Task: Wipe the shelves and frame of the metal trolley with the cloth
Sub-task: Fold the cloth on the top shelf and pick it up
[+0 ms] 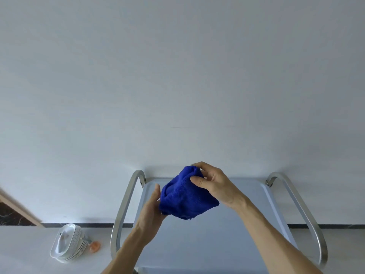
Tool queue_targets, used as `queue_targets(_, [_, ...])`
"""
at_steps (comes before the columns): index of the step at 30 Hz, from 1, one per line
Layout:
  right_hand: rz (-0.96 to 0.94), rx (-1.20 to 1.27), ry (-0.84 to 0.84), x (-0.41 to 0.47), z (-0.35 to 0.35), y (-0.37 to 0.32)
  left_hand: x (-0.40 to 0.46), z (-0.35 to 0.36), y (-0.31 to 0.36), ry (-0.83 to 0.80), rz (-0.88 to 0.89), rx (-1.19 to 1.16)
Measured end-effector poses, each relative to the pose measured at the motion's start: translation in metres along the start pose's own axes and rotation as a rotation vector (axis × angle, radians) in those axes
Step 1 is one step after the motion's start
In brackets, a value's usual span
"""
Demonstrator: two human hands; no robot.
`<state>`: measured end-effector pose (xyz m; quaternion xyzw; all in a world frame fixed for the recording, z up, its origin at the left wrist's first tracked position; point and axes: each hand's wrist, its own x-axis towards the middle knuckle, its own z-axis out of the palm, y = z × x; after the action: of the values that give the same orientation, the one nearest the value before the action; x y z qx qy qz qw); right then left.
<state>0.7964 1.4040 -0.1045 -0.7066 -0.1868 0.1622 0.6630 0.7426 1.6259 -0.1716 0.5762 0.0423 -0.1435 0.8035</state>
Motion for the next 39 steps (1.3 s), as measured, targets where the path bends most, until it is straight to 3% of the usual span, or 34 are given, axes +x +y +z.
queue_targets(3, [-0.008,-0.028,-0.12,0.01,0.0,-0.014,0.004,0.001,0.021,-0.142,0.074,0.11])
queue_targets(9, [0.03,0.077,-0.231,0.029,0.001,-0.013,0.014,-0.005,0.05,-0.201,-0.032,0.048])
queue_targets(13, [0.045,0.21,-0.178,0.035,0.001,0.012,0.014,-0.023,0.063,-0.142,-0.072,0.11])
queue_targets(20, [0.12,0.295,0.025,0.035,0.046,0.057,0.009,-0.018,0.083,-0.114,0.017,0.273])
queue_targets(26, [0.363,0.347,-0.036,0.028,0.101,0.087,0.008,-0.032,0.103,-0.046,-0.008,0.198])
queue_targets(29, [0.301,0.387,-0.127,0.015,0.107,0.113,0.002,-0.05,0.112,-0.042,-0.019,0.149])
queue_targets(32, [0.354,0.255,-0.172,0.01,0.11,0.116,-0.009,-0.076,0.118,-0.049,-0.014,0.118])
queue_targets(39, [0.297,0.236,0.062,0.012,0.099,0.129,-0.048,-0.17,0.115,-0.018,0.019,0.38])
